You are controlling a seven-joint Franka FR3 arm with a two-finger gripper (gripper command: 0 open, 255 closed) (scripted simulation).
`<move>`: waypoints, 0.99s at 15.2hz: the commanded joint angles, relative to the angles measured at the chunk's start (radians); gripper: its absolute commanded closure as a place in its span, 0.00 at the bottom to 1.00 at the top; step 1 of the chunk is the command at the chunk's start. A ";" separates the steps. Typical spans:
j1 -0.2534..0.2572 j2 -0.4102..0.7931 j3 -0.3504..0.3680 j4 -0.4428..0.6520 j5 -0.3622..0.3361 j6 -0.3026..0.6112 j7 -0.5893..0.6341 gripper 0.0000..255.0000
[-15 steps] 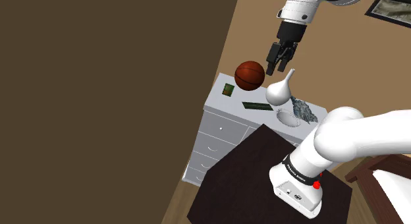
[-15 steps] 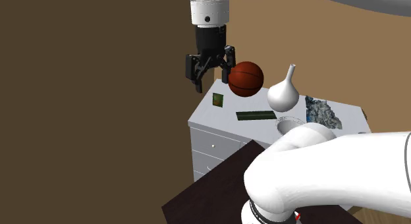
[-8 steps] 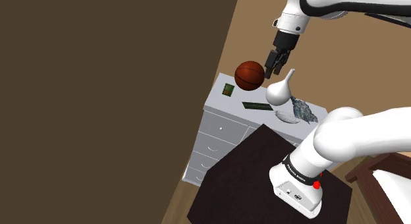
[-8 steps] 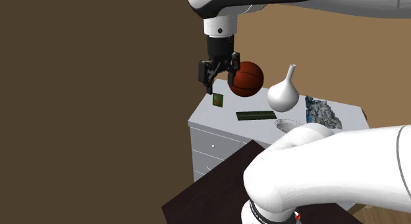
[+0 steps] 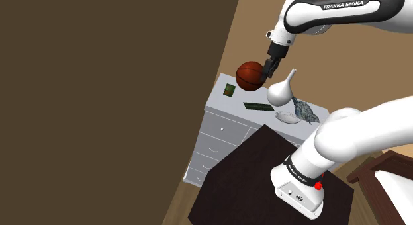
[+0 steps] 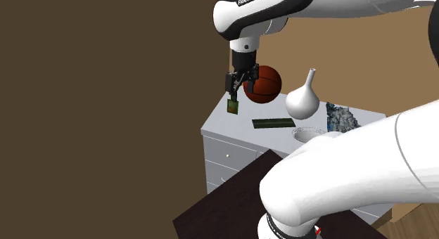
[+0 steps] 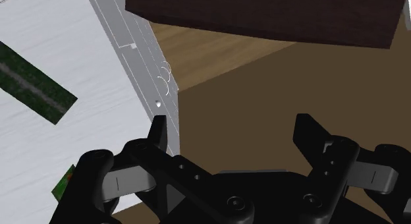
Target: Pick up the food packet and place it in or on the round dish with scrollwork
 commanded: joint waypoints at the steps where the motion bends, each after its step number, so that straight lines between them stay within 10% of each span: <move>1: 0.002 0.064 -0.037 0.017 -0.008 0.057 -0.060 0.00; 15: 0.018 0.620 -0.227 0.281 0.182 0.360 -0.558 0.00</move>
